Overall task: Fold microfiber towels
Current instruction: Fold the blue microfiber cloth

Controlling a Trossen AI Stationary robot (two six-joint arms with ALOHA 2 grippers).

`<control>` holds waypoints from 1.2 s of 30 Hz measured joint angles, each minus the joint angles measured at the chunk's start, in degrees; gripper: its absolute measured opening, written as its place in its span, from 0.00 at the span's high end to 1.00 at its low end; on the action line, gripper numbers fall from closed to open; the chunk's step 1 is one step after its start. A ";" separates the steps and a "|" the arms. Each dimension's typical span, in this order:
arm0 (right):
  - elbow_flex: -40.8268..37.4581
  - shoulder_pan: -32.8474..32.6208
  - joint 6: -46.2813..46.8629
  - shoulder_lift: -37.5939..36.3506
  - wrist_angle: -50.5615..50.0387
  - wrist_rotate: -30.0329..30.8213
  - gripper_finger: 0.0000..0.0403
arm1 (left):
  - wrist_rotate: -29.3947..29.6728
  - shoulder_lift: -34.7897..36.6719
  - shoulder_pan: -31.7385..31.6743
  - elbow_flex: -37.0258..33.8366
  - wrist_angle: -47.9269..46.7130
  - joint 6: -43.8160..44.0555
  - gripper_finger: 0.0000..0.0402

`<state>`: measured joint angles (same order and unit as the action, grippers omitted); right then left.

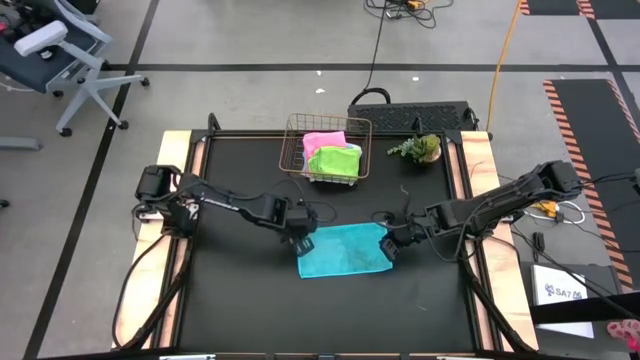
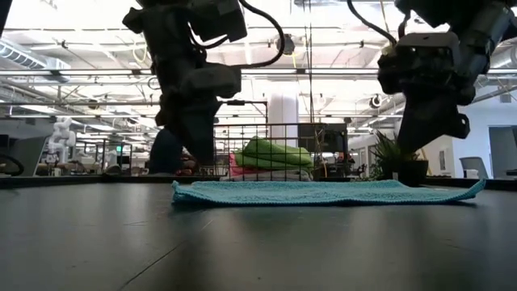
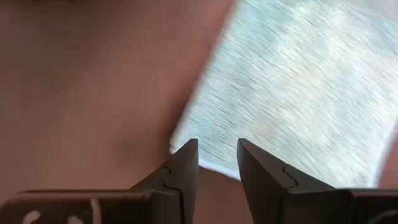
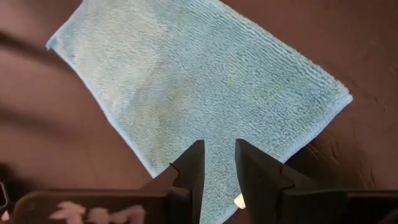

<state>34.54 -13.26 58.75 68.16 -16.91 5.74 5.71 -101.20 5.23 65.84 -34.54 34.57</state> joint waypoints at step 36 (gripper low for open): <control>-2.14 -5.50 18.14 -0.02 -5.14 -2.99 0.91 | 5.38 0.01 2.93 0.00 -3.26 9.58 0.72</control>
<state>32.40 -18.76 76.88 68.14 -22.06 2.74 11.09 -101.19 8.15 65.84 -37.80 44.15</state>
